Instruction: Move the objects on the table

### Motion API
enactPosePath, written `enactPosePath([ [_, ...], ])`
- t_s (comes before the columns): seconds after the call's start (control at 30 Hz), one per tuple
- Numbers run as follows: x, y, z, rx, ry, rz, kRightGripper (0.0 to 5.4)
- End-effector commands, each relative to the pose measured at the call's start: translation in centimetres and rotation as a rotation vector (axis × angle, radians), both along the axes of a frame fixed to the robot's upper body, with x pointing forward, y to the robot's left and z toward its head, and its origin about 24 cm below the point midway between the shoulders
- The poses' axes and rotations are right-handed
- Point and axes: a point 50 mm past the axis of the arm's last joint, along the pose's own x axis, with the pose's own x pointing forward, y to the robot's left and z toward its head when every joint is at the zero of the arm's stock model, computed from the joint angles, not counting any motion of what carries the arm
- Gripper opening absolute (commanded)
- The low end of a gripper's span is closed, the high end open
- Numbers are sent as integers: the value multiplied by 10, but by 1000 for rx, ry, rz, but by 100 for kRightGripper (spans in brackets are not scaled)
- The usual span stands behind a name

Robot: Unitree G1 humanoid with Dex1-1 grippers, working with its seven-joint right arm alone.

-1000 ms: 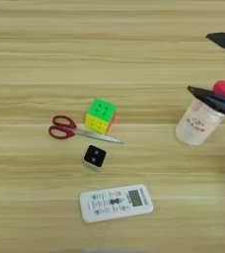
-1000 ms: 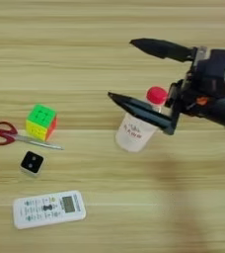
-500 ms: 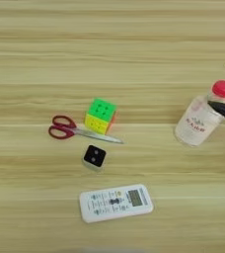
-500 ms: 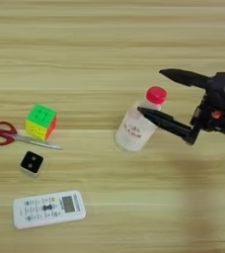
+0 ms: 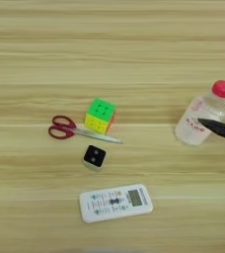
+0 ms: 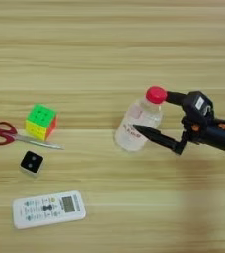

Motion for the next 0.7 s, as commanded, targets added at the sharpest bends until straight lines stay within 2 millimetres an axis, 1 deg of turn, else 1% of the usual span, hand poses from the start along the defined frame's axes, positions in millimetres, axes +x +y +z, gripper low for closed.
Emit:
enactPosePath([
  [0.03, 16, 1, 26, -59, -124, -13, 518],
  [0.1, 18, 2, 22, -61, -116, -18, 487],
  [0.2, 19, 2, 19, -62, -111, -21, 456],
  [0.5, 26, 5, 20, -44, -146, -37, 365],
  [0.7, 34, 14, 29, -2, -218, -46, 333],
])
